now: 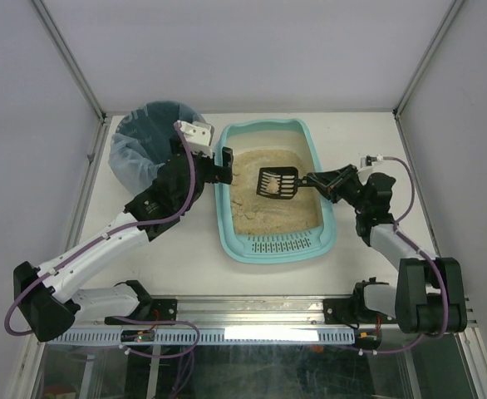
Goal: Clean the litter box
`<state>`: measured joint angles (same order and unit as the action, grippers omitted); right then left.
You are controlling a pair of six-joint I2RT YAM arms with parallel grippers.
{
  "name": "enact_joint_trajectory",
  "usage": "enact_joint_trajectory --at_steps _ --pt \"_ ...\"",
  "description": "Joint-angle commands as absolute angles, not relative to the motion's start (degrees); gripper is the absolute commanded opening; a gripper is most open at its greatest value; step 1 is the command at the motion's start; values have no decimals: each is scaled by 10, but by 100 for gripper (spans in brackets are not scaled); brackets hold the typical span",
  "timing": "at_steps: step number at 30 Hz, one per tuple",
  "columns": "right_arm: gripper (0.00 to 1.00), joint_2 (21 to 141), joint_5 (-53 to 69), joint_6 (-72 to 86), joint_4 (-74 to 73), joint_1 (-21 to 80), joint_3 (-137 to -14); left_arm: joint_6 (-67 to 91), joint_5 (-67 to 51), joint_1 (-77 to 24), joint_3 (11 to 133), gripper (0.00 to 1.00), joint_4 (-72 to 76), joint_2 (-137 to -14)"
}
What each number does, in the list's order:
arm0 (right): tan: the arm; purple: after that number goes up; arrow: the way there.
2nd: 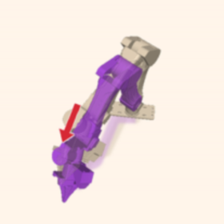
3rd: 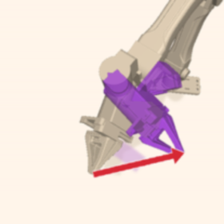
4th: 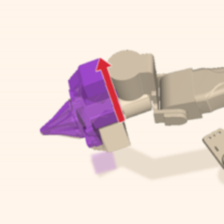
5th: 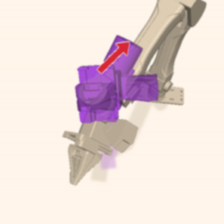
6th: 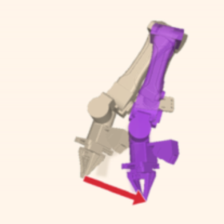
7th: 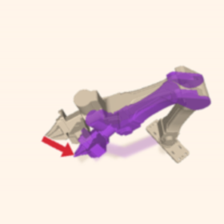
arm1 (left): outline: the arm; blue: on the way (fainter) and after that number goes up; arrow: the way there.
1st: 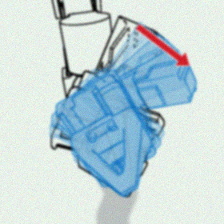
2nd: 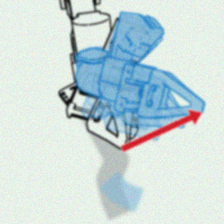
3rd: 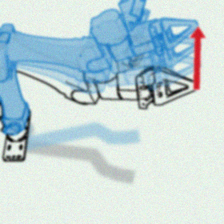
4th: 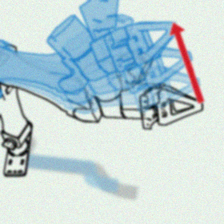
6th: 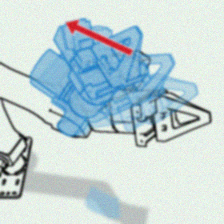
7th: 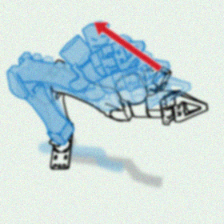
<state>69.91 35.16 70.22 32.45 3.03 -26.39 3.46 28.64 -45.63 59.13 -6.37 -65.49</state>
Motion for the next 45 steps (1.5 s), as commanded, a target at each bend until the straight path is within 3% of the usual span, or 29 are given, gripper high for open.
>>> enact_joint_trajectory --at_steps 1,3,7,11,14,18,21,25,29,33,36,40,43,45 --pt "0 675 351 716 371 11 -267 23 313 -448 590 96 -25 -636" --pt "0 695 386 685 368 48 -300 22 315 -448 587 97 -23 -631" --pt "0 652 328 716 336 -9 -253 19 324 -446 589 98 -23 -634" --pt "0 672 385 670 339 40 -307 20 324 -445 585 98 -24 -626" --pt "0 633 321 687 280 -6 -278 22 327 -445 590 98 -27 -631" --pt "0 671 399 648 319 48 -326 26 327 -444 591 99 -31 -628" --pt "0 631 326 673 265 6 -292 25 328 -442 595 99 -32 -634" --pt "0 664 391 652 313 51 -329 27 328 -442 593 99 -37 -628" --pt "0 625 317 695 282 2 -278 26 332 -441 596 99 -37 -628" --pt "0 660 387 660 309 47 -323 26 335 -440 593 99 -36 -615" --pt "0 622 315 688 252 8 -292 25 337 -438 594 99 -36 -612" --pt "0 666 388 656 294 61 -339 28 342 -437 592 99 -37 -601" --pt "0 631 312 680 243 27 -306 28 342 -434 593 99 -37 -601" --pt "0 632 328 698 293 22 -294 30 346 -434 594 99 -38 -601"
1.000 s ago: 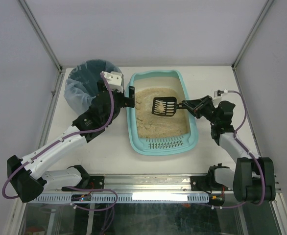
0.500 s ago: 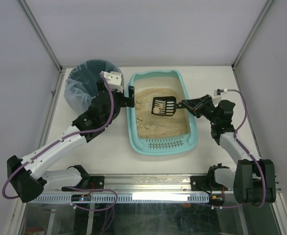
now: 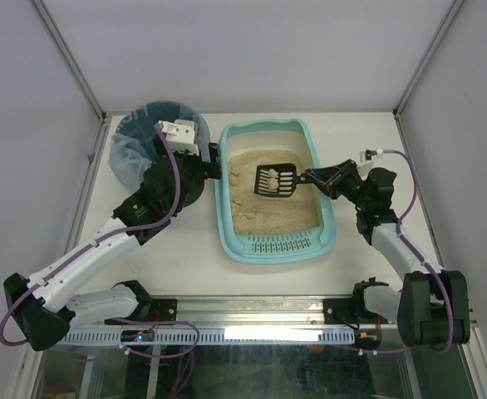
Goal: Clean the litter box
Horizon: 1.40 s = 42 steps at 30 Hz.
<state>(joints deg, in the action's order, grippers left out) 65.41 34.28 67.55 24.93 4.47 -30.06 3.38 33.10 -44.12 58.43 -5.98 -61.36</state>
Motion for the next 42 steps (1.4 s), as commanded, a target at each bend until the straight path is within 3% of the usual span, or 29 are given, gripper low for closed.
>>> enact_joint_trajectory --at_steps 1,3,7,10,14,17,22,34,42 --pt "0 648 351 683 298 43 -314 31 346 -434 593 99 -39 -599" --pt "0 661 358 659 280 68 -333 31 345 -433 593 99 -39 -597" --pt "0 626 313 708 281 18 -284 33 350 -430 595 99 -42 -596" --pt "0 660 366 679 271 63 -339 35 349 -428 593 99 -40 -588" --pt "0 621 299 696 221 26 -321 39 355 -423 595 99 -40 -587" --pt "0 658 355 676 241 68 -364 41 362 -421 593 99 -40 -577" --pt "0 630 305 687 210 42 -357 45 382 -415 591 99 -38 -571" --pt "0 677 240 638 101 122 -555 87 414 -373 562 99 -8 -516" --pt "0 802 181 577 32 217 -780 102 460 -344 529 99 24 -461"
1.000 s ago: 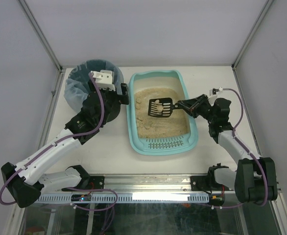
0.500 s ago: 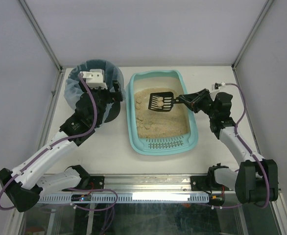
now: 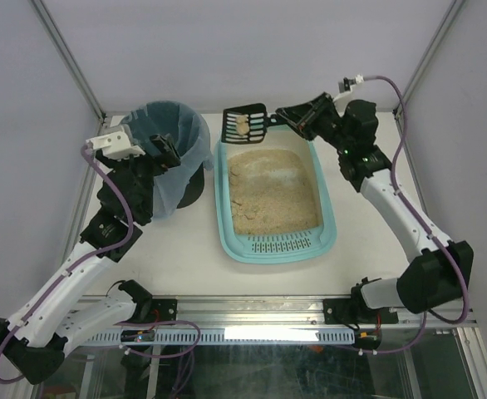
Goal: Clean the litter box
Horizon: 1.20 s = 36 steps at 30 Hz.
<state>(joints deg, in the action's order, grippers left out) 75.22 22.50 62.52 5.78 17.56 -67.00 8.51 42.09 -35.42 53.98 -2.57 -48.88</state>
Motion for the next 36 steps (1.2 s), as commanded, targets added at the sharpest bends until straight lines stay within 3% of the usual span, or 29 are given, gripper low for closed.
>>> enact_joint_trajectory --at_steps 1,11,17,24,36 --pt "0 823 176 567 24 233 -808 103 468 -342 525 99 27 -454" --pt "0 1018 133 418 -42 326 -1091 104 493 -320 489 99 68 -416" --pt "0 1106 163 257 -43 364 -1199 99 492 -317 492 99 68 -424" --pt "0 1125 185 83 -15 399 -1218 98 481 -315 492 99 68 -425" --pt "0 1080 193 32 26 409 -1182 95 458 -313 495 99 66 -433"
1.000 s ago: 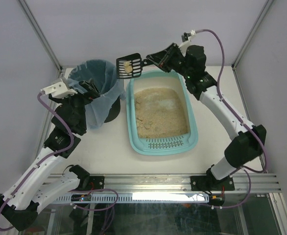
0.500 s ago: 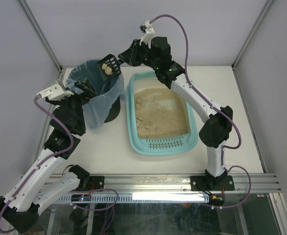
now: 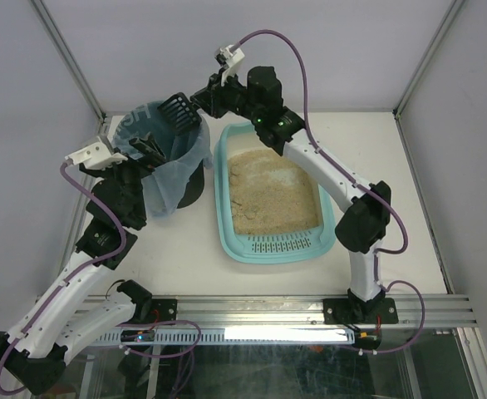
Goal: Clean the litter box
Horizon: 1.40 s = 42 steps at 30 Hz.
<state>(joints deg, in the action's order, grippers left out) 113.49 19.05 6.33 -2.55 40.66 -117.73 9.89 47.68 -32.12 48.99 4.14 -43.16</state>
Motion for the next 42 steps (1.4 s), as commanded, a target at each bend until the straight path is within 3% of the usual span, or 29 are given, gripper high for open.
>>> enact_joint_trajectory --at_steps 1,9,16,19,24,33,42 --pt "0 1074 190 34 26 409 -1179 95 453 -313 496 99 64 -435" --pt "0 925 121 86 69 408 -1045 88 303 -313 532 99 28 -488" --pt "0 745 -91 83 -1 396 -869 91 185 -316 578 99 -18 -550" --pt "0 693 -142 94 -71 375 -815 87 188 -340 604 99 -46 -577" --pt "0 648 -147 139 -162 332 -750 85 294 -450 680 99 -143 -640" --pt "0 741 -99 165 -241 288 -759 247 264 -476 689 88 -288 -688" --pt "0 882 -7 217 -189 244 -799 308 269 -494 705 79 -386 -782"
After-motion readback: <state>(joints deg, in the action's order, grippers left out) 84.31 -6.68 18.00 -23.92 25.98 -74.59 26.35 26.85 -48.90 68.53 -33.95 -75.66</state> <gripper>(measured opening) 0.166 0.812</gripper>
